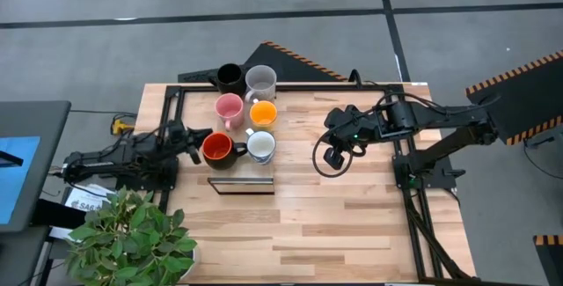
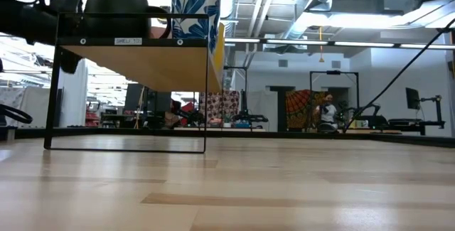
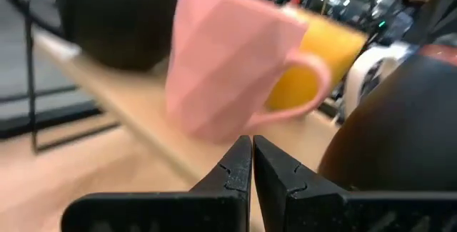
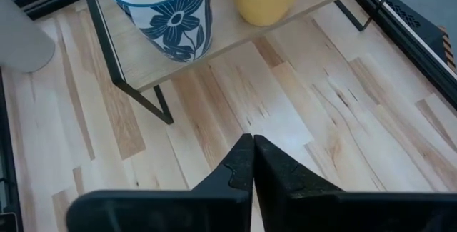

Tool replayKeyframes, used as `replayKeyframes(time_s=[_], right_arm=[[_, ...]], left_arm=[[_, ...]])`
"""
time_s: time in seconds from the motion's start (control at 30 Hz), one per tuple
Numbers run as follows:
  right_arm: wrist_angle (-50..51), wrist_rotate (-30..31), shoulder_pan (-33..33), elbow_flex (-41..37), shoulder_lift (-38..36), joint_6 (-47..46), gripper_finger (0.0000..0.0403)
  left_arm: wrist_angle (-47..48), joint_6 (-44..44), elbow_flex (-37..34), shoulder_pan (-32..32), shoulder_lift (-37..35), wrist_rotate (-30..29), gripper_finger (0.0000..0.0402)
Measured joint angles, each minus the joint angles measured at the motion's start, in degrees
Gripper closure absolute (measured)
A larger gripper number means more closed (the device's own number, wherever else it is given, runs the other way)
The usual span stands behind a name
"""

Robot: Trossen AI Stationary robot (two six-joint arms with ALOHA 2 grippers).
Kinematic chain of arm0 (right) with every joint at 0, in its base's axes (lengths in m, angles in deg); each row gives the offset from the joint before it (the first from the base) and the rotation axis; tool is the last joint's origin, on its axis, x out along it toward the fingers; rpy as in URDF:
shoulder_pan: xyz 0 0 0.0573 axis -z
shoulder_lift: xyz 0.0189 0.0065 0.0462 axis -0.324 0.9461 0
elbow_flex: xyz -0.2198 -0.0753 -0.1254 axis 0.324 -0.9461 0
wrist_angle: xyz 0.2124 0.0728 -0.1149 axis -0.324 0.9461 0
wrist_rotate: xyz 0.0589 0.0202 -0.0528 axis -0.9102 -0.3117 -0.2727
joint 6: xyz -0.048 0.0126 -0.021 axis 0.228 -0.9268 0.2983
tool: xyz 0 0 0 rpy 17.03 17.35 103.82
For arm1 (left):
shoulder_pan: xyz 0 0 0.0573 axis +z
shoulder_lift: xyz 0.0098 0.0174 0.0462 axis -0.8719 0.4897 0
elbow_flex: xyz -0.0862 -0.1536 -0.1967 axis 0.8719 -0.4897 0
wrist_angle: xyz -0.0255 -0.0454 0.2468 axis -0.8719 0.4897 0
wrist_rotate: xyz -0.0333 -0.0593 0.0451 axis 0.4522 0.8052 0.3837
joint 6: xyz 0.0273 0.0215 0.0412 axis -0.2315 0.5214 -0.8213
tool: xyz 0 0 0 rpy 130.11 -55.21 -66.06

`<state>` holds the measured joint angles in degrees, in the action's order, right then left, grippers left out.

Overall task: Place coffee mugs
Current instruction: Return to Home Position

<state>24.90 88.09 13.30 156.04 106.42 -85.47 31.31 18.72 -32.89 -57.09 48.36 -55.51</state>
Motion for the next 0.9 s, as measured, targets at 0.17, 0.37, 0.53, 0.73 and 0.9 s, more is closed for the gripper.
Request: replayKeyframes(time_s=[0.17, 0.37, 0.53, 0.73, 0.9], right_arm=[[0.0, 0.0, 0.0, 0.0, 0.0, 0.0, 0.0385], [0.0, 0.0, 0.0, 0.0, 0.0, 0.0, 0.0365], [0.0, 0.0, 0.0, 0.0, 0.0, 0.1, 0.0376], [0.0, 0.1, 0.0, 0.0, 0.0, 0.6, 0.0383], [0.0, 0.1, 0.0, 0.0, 0.0, 0.6, 0.0363]], left_arm=[[5.9, 3.8, 0.0, 0.0, 0.0, 1.1, 0.0401], [11.7, 8.4, 0.0, 0.0, 0.0, 5.5, 0.0401], [14.5, 11.4, 0.0, 0.0, 0.0, 12.5, 0.0401], [15.1, 13.7, 0.0, 0.0, 0.0, 23.5, 0.0401], [15.3, 15.9, 0.0, 0.0, 0.0, 29.4, 0.0401]])
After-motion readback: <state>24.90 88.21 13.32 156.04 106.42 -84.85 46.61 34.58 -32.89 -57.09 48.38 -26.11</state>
